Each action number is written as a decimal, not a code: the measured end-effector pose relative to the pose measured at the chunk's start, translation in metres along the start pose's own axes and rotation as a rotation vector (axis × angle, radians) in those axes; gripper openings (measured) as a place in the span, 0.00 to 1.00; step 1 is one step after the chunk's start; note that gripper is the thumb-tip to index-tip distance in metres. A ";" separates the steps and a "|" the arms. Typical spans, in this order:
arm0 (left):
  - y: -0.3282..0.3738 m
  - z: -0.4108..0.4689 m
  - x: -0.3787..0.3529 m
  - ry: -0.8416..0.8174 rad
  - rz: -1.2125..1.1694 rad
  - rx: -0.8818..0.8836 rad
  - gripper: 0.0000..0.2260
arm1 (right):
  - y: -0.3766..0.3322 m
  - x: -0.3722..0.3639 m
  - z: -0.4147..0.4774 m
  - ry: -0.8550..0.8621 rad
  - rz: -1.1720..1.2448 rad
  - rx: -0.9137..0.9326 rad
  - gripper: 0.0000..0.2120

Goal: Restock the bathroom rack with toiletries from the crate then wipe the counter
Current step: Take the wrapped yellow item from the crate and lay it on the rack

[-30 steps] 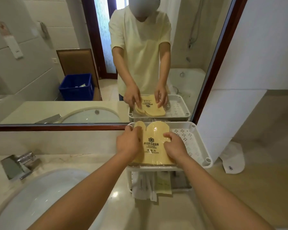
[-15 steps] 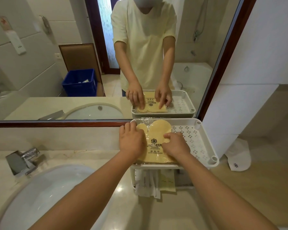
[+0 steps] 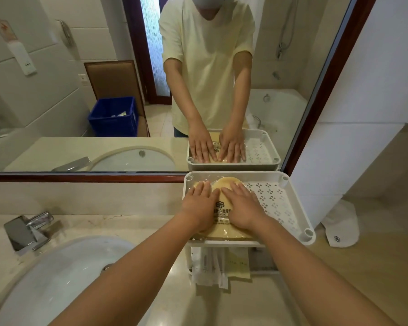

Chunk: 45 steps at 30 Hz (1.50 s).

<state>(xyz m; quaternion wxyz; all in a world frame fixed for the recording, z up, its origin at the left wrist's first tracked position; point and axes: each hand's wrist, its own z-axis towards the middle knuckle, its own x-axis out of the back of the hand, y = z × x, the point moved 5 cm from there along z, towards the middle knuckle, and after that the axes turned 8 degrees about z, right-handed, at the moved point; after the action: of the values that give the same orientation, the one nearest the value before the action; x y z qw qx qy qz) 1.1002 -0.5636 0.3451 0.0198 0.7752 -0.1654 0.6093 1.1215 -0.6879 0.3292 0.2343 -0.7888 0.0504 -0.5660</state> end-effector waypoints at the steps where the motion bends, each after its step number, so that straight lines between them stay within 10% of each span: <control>1: 0.000 0.001 -0.001 -0.016 0.003 0.001 0.32 | 0.001 0.000 0.001 0.003 -0.002 0.005 0.39; 13: -0.007 -0.013 0.022 0.164 -0.158 0.008 0.26 | -0.003 0.027 -0.027 0.307 0.183 0.019 0.30; 20: 0.002 -0.034 0.014 0.030 -0.194 -0.072 0.23 | -0.020 0.010 -0.048 -0.015 0.254 -0.166 0.34; 29: 0.010 -0.039 0.005 -0.040 -0.134 -0.071 0.28 | -0.016 -0.001 -0.058 0.092 0.296 -0.158 0.34; 45: -0.030 -0.141 0.017 0.562 -0.865 0.076 0.16 | -0.072 0.010 -0.144 0.622 0.663 0.046 0.17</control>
<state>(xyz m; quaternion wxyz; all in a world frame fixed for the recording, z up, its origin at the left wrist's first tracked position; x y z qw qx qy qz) 0.9793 -0.5065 0.4023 0.2854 0.5792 0.2040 0.7358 0.9795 -0.6729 0.4047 0.3939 -0.5171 0.3558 -0.6715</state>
